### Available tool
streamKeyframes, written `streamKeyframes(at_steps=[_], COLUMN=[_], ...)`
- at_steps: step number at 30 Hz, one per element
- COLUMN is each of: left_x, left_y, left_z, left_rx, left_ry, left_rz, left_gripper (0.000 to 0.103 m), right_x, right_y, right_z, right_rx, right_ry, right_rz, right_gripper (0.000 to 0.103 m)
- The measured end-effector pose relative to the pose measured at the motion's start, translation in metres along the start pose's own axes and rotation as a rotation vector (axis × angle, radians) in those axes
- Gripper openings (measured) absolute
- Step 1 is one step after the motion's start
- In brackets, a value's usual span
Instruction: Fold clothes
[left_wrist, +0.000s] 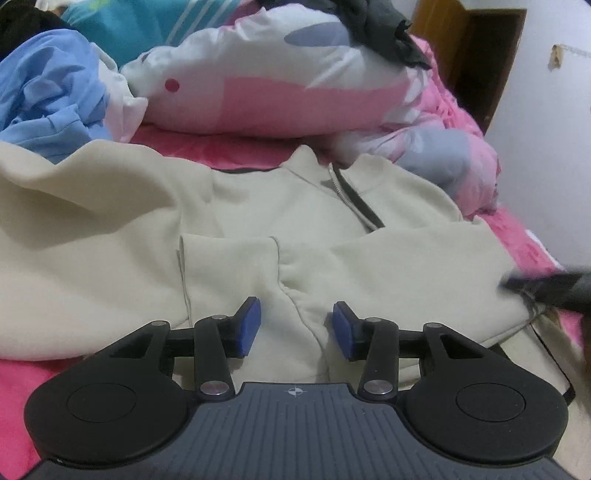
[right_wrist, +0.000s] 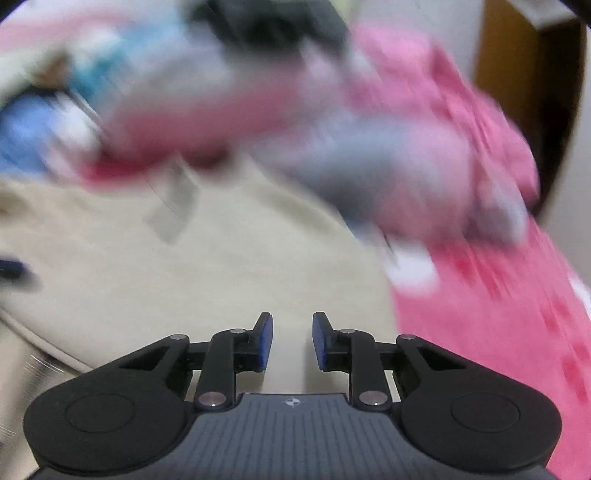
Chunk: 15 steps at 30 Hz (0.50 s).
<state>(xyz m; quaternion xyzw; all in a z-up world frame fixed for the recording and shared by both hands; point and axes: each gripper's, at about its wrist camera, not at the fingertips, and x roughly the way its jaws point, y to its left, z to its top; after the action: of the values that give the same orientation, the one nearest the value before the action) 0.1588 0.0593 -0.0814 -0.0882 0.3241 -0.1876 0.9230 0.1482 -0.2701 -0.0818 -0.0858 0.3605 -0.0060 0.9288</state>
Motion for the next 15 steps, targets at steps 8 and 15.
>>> streamKeyframes(at_steps=[8, 15], left_x=[0.002, 0.0], left_y=[-0.007, -0.004], left_z=[-0.005, -0.006], left_rx=[0.033, 0.016], left_ry=[-0.023, -0.028], left_rz=[0.017, 0.002], left_gripper=[0.047, 0.049], right_x=[-0.007, 0.083], right_y=[-0.024, -0.066], right_z=[0.043, 0.048], right_rx=[0.131, 0.243], right_ry=[-0.101, 0.011], right_rz=[0.058, -0.057], right_gripper=[0.024, 0.022])
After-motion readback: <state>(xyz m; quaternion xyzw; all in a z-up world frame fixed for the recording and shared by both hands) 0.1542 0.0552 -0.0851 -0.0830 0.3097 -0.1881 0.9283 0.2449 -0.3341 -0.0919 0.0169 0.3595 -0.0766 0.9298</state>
